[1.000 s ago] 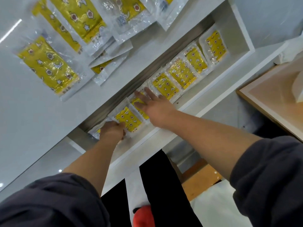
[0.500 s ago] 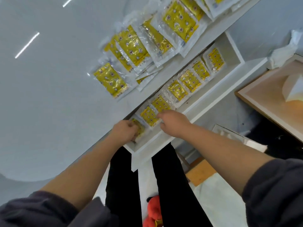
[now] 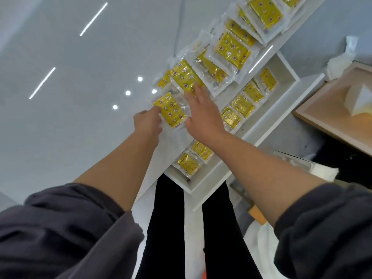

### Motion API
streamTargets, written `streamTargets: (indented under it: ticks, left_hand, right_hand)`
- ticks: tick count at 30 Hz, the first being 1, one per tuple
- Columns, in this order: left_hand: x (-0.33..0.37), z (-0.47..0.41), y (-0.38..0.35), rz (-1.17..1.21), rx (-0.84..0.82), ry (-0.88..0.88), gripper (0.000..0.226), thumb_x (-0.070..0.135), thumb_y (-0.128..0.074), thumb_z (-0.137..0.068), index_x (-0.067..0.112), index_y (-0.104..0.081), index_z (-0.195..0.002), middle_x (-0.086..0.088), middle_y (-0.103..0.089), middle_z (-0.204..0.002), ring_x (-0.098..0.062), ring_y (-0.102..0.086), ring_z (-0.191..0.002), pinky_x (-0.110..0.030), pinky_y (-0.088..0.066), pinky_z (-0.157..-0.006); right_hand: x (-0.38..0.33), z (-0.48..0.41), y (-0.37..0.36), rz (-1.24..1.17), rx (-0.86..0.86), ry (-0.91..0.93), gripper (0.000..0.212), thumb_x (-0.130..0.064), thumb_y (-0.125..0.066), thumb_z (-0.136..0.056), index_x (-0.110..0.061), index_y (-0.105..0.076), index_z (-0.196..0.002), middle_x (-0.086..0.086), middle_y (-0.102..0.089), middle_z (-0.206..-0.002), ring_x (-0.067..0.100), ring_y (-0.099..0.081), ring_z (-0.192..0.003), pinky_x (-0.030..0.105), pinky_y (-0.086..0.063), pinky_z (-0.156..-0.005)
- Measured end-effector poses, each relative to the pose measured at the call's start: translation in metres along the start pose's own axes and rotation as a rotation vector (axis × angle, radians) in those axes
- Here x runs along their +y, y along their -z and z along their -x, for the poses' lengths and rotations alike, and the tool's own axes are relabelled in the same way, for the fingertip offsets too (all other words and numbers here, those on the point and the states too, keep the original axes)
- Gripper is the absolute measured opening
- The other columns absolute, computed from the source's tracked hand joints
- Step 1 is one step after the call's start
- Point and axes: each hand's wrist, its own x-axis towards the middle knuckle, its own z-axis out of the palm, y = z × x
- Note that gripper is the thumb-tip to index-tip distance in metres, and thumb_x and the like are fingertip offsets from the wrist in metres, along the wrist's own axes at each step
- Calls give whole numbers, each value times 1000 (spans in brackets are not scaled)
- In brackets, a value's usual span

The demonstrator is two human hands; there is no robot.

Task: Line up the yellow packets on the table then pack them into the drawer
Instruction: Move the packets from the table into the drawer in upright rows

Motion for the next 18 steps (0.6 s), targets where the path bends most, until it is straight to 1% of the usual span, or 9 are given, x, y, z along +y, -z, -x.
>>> streamTargets:
  ticks: [1, 3, 5, 7, 9, 11, 13, 16, 18]
  left_hand:
    - [3, -3, -4, -20, 11, -3, 12, 17, -65, -86, 13, -54, -83, -2, -49, -73, -16, -46, -64, -27, -39, -58]
    - [7, -10, -13, -20, 2, -12, 17, 15, -65, -85, 14, -51, -75, -4, -47, -73, -17, -42, -62, -26, -36, -55]
    - [10, -13, -21, -31, -27, -21, 19, 14, -67, -83, 15, -50, -73, -6, -48, -75, -17, -40, -61, -26, -34, -53]
    - [11, -14, -26, -64, -36, -66, 20, 15, -69, -82, 15, -52, -71, -4, -53, -74, -16, -46, -61, -24, -39, -55]
    - [9, -15, -27, -84, -11, -110, 20, 18, -70, -81, 16, -52, -72, -4, -56, -77, -19, -52, -65, -26, -48, -60]
    - [7, -15, -22, -67, 0, -120, 19, 21, -70, -81, 16, -52, -80, -5, -58, -85, -19, -56, -69, -28, -50, -61]
    - [4, -17, -13, -66, -14, -119, 20, 23, -71, -83, 16, -52, -85, -5, -60, -90, -18, -59, -74, -27, -49, -60]
    - [3, -19, -2, -137, -18, -151, 22, 22, -72, -84, 17, -52, -78, -2, -60, -82, -16, -60, -70, -24, -47, -56]
    - [5, -21, 5, -183, -14, -183, 19, 19, -73, -83, 19, -56, -75, -1, -63, -79, -17, -62, -72, -27, -52, -61]
  right_hand:
    - [-1, -8, -1, 22, 20, -8, 74, -19, -58, -90, -22, -17, -152, 6, 4, -162, 24, -1, -149, 42, -22, -117]
    - [-3, -19, -1, 51, 58, -26, 78, -18, -59, -88, -23, -14, -152, 7, 3, -162, 25, -5, -149, 43, -24, -115]
    - [-6, -24, 0, 85, 79, -43, 79, -18, -59, -88, -23, -14, -153, 6, 1, -162, 24, -7, -148, 43, -27, -113]
    - [-10, -22, 0, 95, 69, -45, 76, -19, -58, -89, -24, -16, -152, 3, -2, -162, 23, -11, -147, 43, -30, -110]
    - [-16, -14, -3, 81, 26, -15, 71, -17, -57, -90, -25, -21, -151, 0, -7, -162, 23, -18, -144, 42, -32, -106]
    - [-22, -6, -8, 6, -35, 5, 69, -13, -55, -90, -26, -25, -150, -3, -9, -161, 22, -19, -144, 43, -33, -105]
    - [-29, 2, -14, -166, -113, -19, 68, -7, -51, -90, -26, -26, -151, -6, -9, -161, 22, -18, -145, 43, -34, -109]
    - [-36, 8, -21, -377, -185, -67, 69, -1, -46, -91, -28, -27, -151, -11, -11, -161, 18, -19, -145, 39, -34, -111]
    - [-37, 6, -21, -431, -158, -85, 60, -1, -44, -92, -26, -38, -146, -10, -21, -158, 18, -25, -142, 38, -33, -111]
